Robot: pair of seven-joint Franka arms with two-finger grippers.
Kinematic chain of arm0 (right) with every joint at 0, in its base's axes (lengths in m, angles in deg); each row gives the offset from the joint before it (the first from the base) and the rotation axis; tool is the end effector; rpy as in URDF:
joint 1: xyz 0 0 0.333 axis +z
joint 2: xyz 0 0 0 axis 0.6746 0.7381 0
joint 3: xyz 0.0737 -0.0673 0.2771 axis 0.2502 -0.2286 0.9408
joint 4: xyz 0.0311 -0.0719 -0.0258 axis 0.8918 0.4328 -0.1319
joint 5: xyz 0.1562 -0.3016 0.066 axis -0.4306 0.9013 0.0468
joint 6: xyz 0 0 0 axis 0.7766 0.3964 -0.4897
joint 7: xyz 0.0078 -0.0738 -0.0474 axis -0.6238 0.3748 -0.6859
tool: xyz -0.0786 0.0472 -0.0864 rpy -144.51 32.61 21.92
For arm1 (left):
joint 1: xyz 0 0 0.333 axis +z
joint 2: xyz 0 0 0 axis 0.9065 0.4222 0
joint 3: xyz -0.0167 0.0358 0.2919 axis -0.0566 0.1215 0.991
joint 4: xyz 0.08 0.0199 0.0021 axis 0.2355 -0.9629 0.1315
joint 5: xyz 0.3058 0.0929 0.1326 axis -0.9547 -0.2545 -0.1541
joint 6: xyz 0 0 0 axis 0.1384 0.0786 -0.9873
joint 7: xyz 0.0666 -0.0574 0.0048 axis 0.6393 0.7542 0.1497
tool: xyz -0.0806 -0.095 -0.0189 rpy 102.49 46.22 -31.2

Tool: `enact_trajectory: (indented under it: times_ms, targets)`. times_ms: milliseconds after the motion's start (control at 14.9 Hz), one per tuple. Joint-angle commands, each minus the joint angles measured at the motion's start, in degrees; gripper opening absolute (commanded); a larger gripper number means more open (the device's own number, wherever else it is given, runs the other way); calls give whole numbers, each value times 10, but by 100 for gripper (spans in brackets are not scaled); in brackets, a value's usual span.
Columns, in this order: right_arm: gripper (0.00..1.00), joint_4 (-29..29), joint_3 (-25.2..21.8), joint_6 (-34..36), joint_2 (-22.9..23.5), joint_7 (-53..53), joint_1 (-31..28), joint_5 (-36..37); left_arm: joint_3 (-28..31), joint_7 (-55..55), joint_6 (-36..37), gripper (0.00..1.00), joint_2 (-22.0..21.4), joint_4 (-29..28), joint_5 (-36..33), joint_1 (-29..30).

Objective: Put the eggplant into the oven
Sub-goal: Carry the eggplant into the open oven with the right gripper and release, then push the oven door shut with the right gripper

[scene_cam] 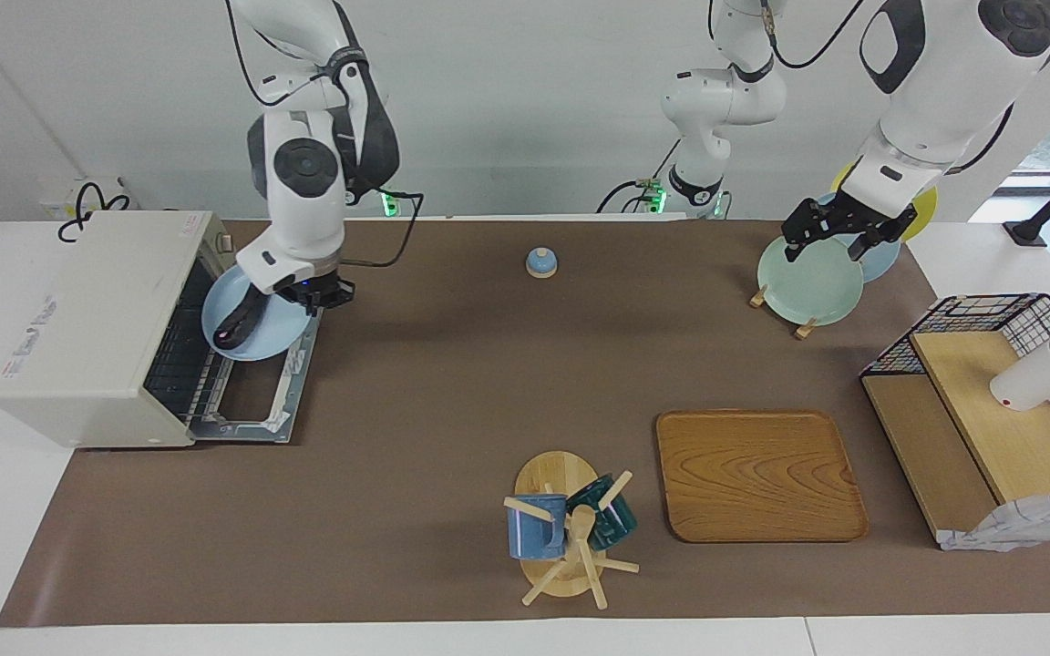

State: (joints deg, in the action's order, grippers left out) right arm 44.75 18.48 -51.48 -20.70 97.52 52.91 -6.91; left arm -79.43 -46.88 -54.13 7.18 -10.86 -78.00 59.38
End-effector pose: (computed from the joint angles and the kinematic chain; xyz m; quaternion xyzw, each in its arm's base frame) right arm 0.4749 0.0257 0.4041 0.9876 -0.0107 -0.0807 0.1342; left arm 0.4942 -0.0583 0.5615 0.9988 -0.0263 -0.0396 0.0146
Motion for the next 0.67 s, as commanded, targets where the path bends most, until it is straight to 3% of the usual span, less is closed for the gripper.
enact_trajectory:
  times_ms: [0, 269, 538, 605]
  targets:
    - [0, 40, 11, -45, -12, -46, -55, -1, 1, -3, -9, 100, -11, -11, 3, 0]
    - [0, 91, 11, -134, -20, -145, -121, -3, 1, -3, -10, 100, -13, -12, 3, -1]
    - [0, 107, 11, -150, -26, -141, -120, -25, 1, -1, -11, 100, -15, -12, 3, -2]
    - [11, 105, 11, -150, -25, -144, -117, -25, 1, -1, -9, 100, -15, -12, 3, -1]
